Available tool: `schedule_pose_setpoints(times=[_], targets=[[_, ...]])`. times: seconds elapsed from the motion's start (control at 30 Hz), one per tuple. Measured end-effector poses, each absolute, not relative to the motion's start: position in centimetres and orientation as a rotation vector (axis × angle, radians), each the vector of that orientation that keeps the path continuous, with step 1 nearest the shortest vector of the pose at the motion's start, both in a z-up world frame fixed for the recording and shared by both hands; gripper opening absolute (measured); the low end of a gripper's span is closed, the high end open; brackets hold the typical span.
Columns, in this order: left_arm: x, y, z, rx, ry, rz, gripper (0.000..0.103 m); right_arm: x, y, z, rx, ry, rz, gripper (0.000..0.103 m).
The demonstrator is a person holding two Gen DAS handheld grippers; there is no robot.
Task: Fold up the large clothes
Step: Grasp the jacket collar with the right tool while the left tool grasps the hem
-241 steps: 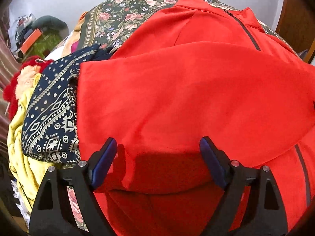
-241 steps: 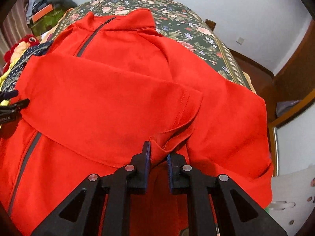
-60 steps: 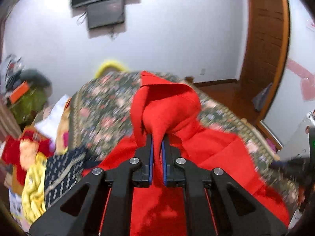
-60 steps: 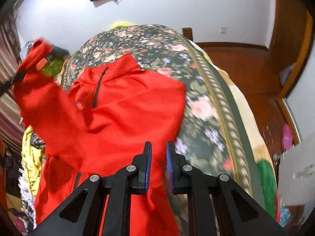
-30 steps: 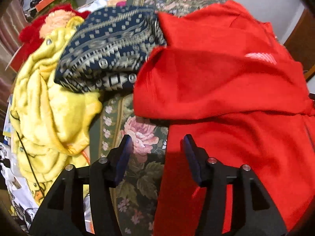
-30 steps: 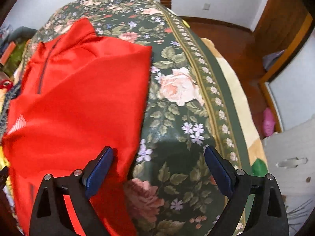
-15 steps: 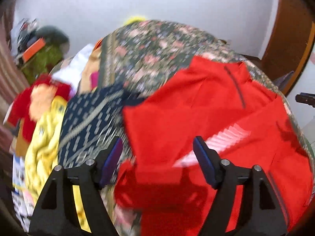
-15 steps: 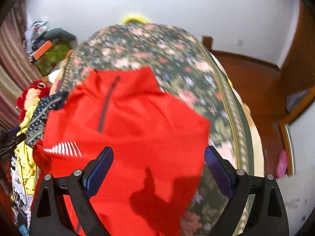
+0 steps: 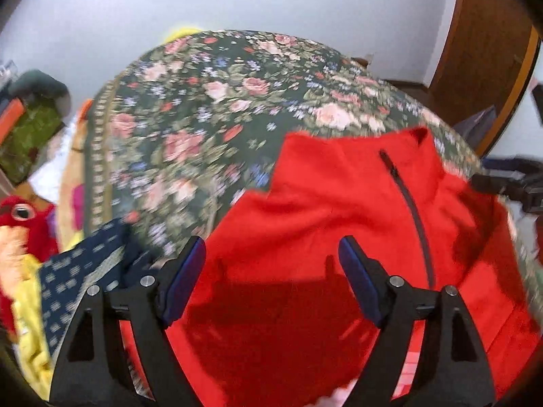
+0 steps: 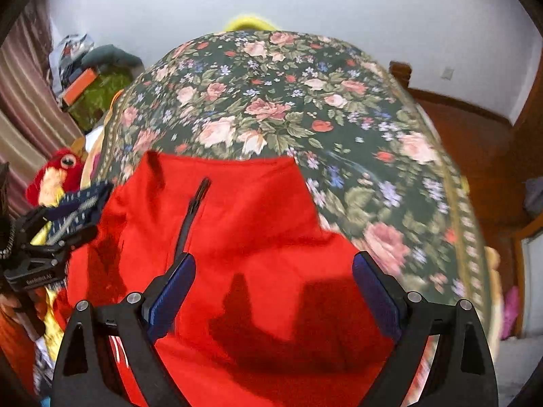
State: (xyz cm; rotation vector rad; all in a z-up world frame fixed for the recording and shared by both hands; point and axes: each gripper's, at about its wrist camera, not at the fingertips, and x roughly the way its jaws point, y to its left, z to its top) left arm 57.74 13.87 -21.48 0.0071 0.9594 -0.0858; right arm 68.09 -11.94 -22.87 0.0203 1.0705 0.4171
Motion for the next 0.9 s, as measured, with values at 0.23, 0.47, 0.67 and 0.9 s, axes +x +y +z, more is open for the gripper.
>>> schedule_pose_setpoints(times=[0.23,0.47,0.67,0.9], targets=[[63.9,14.0,-23.3,-0.049,0.934,-0.082,0.08,73.4,-10.6,-26.9,0.094,1.098,0.409,0.078],[64.7,12.9,-25.4,-0.12,0.921,-0.161,0.038,74.3,-10.0,-28.0,0.144,1.071,0.458,0.04],[62.6,10.9,-24.0,0.044,0.867,-0.124,0.01,71.9,-9.6,-25.7,0.102,1.013,0.474,0.016],[57.3,10.5,-18.5,0.093,0.77,-0.128,0.009,66.1,-10.1,-19.6,0.047,0.886,0.518,0.015]])
